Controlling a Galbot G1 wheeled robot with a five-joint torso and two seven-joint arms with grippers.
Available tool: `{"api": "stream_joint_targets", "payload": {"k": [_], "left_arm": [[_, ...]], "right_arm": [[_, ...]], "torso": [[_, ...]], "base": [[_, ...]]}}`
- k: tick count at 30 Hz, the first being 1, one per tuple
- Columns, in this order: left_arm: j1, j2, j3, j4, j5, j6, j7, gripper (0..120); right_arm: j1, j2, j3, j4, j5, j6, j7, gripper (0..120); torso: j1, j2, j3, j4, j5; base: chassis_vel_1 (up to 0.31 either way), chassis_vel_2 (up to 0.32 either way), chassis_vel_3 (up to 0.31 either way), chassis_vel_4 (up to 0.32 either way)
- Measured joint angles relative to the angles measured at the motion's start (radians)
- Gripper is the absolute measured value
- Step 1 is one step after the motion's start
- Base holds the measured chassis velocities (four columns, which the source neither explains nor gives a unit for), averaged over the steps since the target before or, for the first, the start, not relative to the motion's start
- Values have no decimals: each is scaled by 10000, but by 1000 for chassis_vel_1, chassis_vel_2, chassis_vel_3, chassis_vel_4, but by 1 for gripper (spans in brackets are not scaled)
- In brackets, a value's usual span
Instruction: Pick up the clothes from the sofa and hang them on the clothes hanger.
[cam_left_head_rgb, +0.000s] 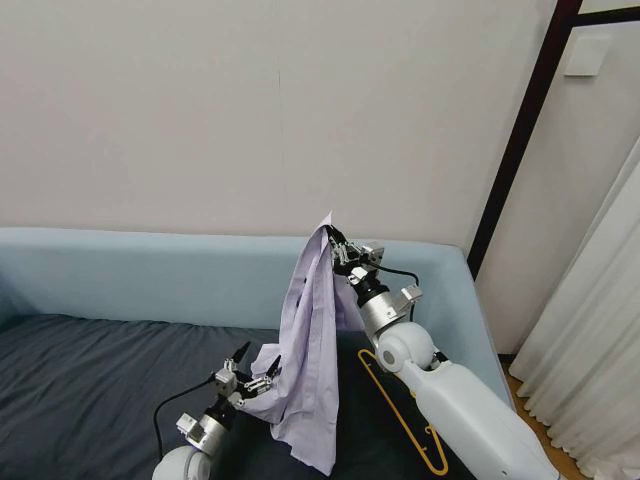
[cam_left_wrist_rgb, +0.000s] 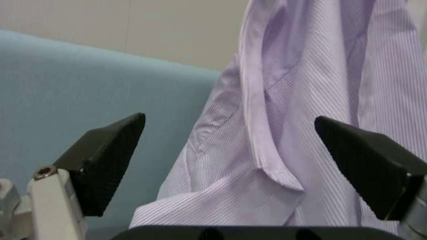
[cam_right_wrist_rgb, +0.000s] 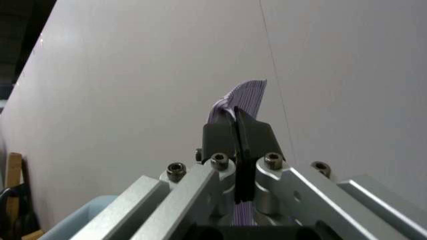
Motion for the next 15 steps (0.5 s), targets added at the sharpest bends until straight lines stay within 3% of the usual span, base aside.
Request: {"api": "stream_joint_targets", "payload": {"k": [12,15], "left_arm": [[-614,-629,346,1034,539,-22,11,99],[-764,-796,416,1271,677,-35,14,88]], "right_arm": [[48,-126,60,91,117,-16,-10,0],[20,-192,60,154,135,-23,-3,0]], "torso": [[0,0,0,0,0],[0,0,0,-1,-1]], "base": [[0,0,0,0],[0,0,0,0]]}}
